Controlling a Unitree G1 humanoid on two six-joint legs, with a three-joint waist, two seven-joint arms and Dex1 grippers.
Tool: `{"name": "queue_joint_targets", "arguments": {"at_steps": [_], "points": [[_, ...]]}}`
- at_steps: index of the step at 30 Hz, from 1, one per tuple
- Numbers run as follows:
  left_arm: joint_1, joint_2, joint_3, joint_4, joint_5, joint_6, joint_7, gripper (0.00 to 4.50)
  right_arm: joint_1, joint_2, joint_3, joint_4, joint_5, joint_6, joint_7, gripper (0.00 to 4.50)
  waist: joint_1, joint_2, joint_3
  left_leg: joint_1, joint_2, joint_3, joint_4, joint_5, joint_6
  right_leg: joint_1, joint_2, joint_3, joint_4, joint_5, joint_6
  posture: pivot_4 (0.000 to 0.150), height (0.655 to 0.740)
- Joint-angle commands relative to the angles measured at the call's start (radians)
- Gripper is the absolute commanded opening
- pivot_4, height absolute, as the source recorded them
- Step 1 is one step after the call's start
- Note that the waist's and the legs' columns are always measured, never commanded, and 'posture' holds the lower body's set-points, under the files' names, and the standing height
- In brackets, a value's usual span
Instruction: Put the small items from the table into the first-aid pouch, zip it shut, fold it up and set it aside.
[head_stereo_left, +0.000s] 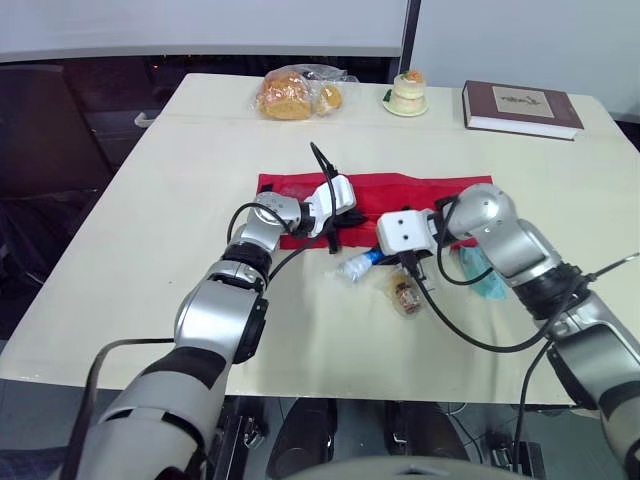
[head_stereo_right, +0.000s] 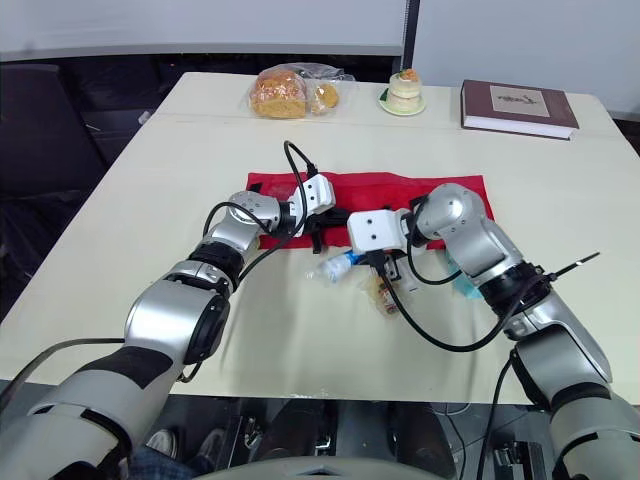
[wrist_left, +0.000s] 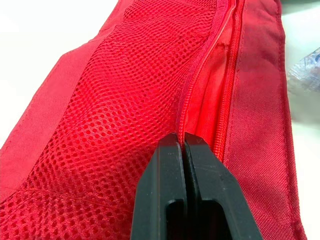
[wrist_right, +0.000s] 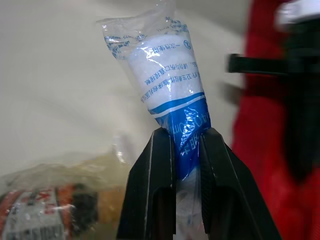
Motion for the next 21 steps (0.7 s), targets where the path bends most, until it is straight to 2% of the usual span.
{"name": "queue_joint_targets", "arguments": {"at_steps": [1,4,6,11,15,21], "points": [[-0.012,-0.022,0.022,-0.048,-0.027,0.008,0.006,0.00,0.025,-0.059,-0.100,-0.101,0.005,0.136,-0.051,0.08,0.005,0.000,0.000,0.000,0.000,0.000,0.000,-0.001,0.001,0.000,-0.001,0.000,0.000,0.000,0.000,0.150,0.7289],[-0.008,-0.064,0.027,-0.074,-0.051,0.059,0.025,0.00,0.098,-0.151,-0.142,-0.202,-0.040,0.245,-0.114,0.08,0.019,0.000,0.000,-0.001,-0.001,-0.001,0.000,-0.001,0.001,0.000,-0.001,-0.002,-0.001,0.000,0.000,0.150,0.7289],[0.003,-0.089,0.027,-0.098,-0.064,0.091,0.015,0.00,0.135,-0.170,-0.158,-0.251,-0.047,0.309,-0.155,0.08,0.016,0.000,0.000,-0.001,-0.002,-0.002,0.000,-0.001,0.002,0.000,-0.002,-0.002,-0.001,0.000,0.000,0.150,0.7289],[0.027,-0.152,0.009,-0.170,-0.068,0.172,0.031,0.00,0.226,-0.153,-0.187,-0.380,-0.056,0.528,-0.281,0.08,0.012,0.000,0.000,-0.001,-0.002,-0.002,0.000,-0.001,0.002,0.000,-0.001,-0.002,0.000,0.000,0.000,0.150,0.7289],[0.030,-0.189,-0.007,-0.203,-0.062,0.211,0.071,0.00,0.265,-0.119,-0.148,-0.426,-0.106,0.653,-0.410,0.08,0.012,0.000,0.000,-0.001,-0.001,-0.002,0.000,-0.001,0.002,0.000,-0.001,-0.002,0.000,0.000,0.000,0.150,0.7289],[0.041,-0.200,-0.018,-0.240,-0.064,0.239,0.086,0.00,0.292,-0.124,-0.095,-0.423,-0.151,0.709,-0.516,0.08,0.014,0.000,0.000,-0.001,-0.002,-0.002,0.000,-0.001,0.002,0.000,-0.001,-0.002,0.000,0.000,0.000,0.150,0.7289]]}}
